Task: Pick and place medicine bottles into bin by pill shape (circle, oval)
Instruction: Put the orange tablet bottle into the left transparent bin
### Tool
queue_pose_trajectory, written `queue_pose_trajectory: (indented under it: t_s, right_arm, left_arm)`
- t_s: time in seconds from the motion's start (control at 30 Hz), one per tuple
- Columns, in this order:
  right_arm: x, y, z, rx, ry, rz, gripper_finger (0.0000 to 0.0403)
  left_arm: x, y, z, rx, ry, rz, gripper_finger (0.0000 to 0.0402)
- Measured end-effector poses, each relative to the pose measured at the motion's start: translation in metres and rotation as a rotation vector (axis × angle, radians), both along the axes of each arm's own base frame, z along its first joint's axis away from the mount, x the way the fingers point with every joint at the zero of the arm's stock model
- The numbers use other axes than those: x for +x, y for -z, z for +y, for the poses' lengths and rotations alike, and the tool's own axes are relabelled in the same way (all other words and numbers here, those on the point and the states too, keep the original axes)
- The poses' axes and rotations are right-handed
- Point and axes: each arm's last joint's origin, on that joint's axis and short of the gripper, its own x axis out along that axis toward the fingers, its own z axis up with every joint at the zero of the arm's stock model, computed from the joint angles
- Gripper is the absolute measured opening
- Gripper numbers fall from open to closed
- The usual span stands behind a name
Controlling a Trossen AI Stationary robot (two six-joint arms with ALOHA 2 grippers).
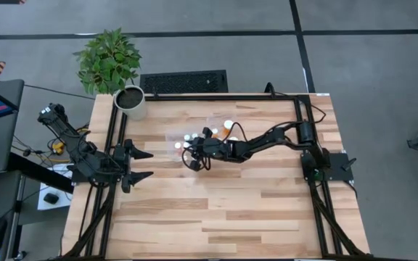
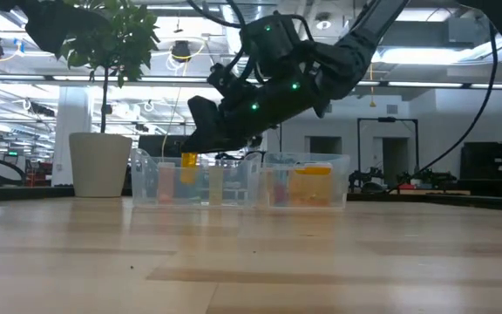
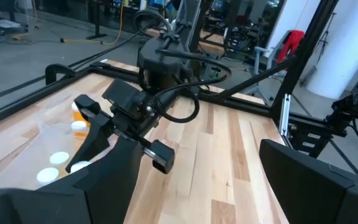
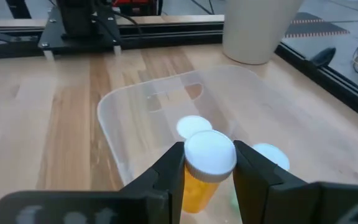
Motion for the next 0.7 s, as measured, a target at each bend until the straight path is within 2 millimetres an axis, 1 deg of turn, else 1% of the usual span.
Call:
queue_pose_trajectory:
  t_s: [0.27,0.43,0.7]
  right_arm:
    - [-0.0010,0.0015,-0.0063,0.006,0.016,0.015,0.0119]
    - [-0.0026,0.0056,-0.0062,0.025,0.023,0.055,0.0119]
    - [-0.0031,0.0064,-0.0083,0.026,0.029,0.063,0.0119]
  left_arm:
    - [0.0000,0.0000,0.0000,0.000,0.000,0.000,0.0322]
    - [0.0000,0.0000,0.0000,0.000,0.000,0.000,0.0322]
    - [0.0000,0.0000,0.0000,-0.008,-0.001,-0.001,0.0322]
